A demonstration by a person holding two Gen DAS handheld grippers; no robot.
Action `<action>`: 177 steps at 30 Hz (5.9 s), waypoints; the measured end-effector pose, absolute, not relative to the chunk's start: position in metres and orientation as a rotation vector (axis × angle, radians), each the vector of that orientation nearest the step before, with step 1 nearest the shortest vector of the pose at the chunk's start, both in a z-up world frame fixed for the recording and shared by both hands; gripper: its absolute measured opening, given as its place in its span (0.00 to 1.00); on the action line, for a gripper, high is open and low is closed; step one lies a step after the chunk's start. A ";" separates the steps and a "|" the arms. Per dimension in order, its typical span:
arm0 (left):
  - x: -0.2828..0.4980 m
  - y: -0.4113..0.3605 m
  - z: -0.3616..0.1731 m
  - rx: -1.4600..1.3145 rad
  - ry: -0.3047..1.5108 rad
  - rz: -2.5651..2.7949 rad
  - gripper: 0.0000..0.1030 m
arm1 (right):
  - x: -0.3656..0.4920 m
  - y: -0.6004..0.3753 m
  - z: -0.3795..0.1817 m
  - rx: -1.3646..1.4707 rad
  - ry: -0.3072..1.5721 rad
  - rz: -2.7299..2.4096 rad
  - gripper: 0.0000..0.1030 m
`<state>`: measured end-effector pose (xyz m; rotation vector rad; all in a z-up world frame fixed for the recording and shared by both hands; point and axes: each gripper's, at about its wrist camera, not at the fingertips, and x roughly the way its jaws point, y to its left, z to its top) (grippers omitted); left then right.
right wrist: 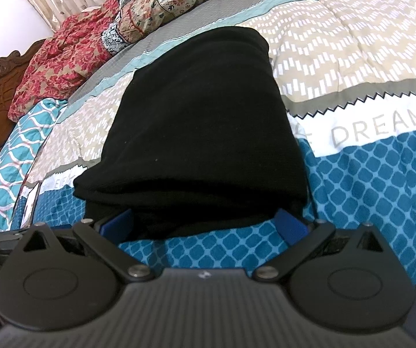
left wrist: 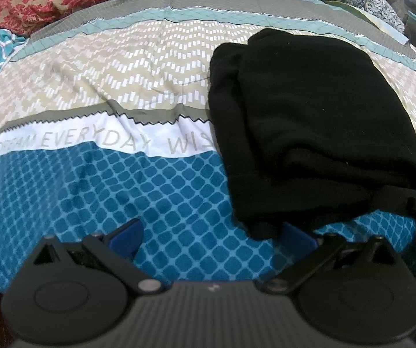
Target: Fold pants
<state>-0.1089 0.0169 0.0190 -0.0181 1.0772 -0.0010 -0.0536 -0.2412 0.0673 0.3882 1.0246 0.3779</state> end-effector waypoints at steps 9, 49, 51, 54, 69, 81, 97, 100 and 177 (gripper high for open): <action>-0.112 0.028 0.048 -0.010 1.026 0.057 1.00 | -0.071 -0.228 0.094 0.315 0.922 0.508 1.00; -0.003 0.060 0.037 -0.330 1.068 -0.160 1.00 | 0.001 -0.307 0.071 0.552 0.874 0.381 0.69; -0.001 0.056 0.022 -0.327 1.109 -0.175 1.00 | 0.005 -0.307 0.066 0.567 0.883 0.393 0.74; -0.003 0.058 0.001 -0.395 1.134 -0.188 1.00 | 0.014 -0.308 0.056 0.607 0.909 0.418 0.83; 0.004 0.039 0.061 -0.457 0.943 -0.367 0.40 | 0.034 -0.271 0.099 0.575 0.846 0.611 0.49; 0.149 0.015 0.122 -0.229 0.687 -0.287 0.40 | 0.175 -0.255 0.133 0.478 0.562 0.615 0.48; 0.205 -0.027 0.045 0.032 0.836 -0.084 0.64 | 0.217 -0.245 0.072 0.348 0.713 0.225 0.74; 0.184 -0.024 0.058 0.020 0.843 -0.065 0.65 | 0.193 -0.245 0.087 0.318 0.692 0.193 0.78; -0.097 -0.023 0.100 0.070 0.912 0.084 1.00 | -0.086 -0.229 0.108 0.419 0.967 0.244 0.94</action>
